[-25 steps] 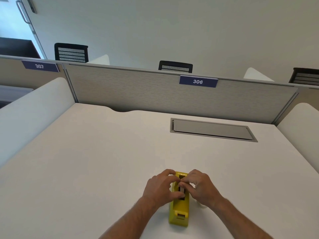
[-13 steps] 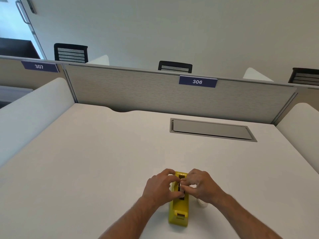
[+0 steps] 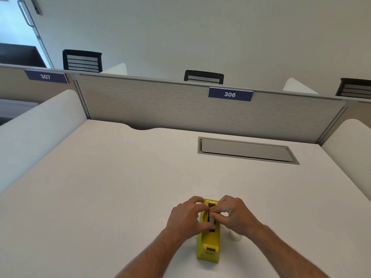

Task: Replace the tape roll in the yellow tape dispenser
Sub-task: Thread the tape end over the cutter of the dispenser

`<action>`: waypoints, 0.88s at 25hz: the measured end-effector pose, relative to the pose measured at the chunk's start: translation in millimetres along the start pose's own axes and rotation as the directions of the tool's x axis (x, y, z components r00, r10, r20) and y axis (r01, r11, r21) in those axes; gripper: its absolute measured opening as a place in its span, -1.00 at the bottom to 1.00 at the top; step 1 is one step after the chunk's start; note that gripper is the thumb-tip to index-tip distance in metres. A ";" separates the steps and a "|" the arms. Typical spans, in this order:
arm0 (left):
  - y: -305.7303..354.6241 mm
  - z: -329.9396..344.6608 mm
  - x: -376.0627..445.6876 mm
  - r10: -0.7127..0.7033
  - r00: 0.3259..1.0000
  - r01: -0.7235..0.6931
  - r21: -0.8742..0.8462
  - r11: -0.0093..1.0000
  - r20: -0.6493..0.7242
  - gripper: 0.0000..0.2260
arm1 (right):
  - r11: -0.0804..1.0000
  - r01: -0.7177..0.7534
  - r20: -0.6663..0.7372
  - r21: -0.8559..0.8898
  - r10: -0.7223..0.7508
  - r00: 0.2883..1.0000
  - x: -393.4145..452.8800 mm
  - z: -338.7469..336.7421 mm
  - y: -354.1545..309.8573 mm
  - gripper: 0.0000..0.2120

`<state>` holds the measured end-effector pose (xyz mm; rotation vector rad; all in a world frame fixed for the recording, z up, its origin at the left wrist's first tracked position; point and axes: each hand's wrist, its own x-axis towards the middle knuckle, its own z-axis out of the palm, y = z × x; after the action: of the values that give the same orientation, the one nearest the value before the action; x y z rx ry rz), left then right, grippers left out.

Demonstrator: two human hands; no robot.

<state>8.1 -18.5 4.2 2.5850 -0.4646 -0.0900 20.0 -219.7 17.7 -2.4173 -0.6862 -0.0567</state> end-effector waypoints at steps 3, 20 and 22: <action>-0.1 0.5 0.1 0.003 1.000 -0.003 0.002 1.000 -0.001 -0.51 | 1.000 -0.002 -0.006 0.006 0.003 1.000 -1.6 1.9 0.0 -0.92; -1.0 1.4 1.1 0.000 1.000 0.000 0.009 1.000 -0.001 -0.51 | 0.998 -0.047 0.021 0.039 0.047 0.999 -0.9 -0.4 -5.9 -0.93; -1.4 1.7 1.0 0.001 1.000 -0.001 0.014 1.000 0.000 -0.51 | 0.998 -0.049 0.014 0.035 0.049 0.999 -0.1 -0.1 -6.8 -0.92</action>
<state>9.2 -18.6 2.0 2.5982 -0.4686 -0.0869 16.6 -215.2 21.5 -2.4017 -0.6284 -0.0080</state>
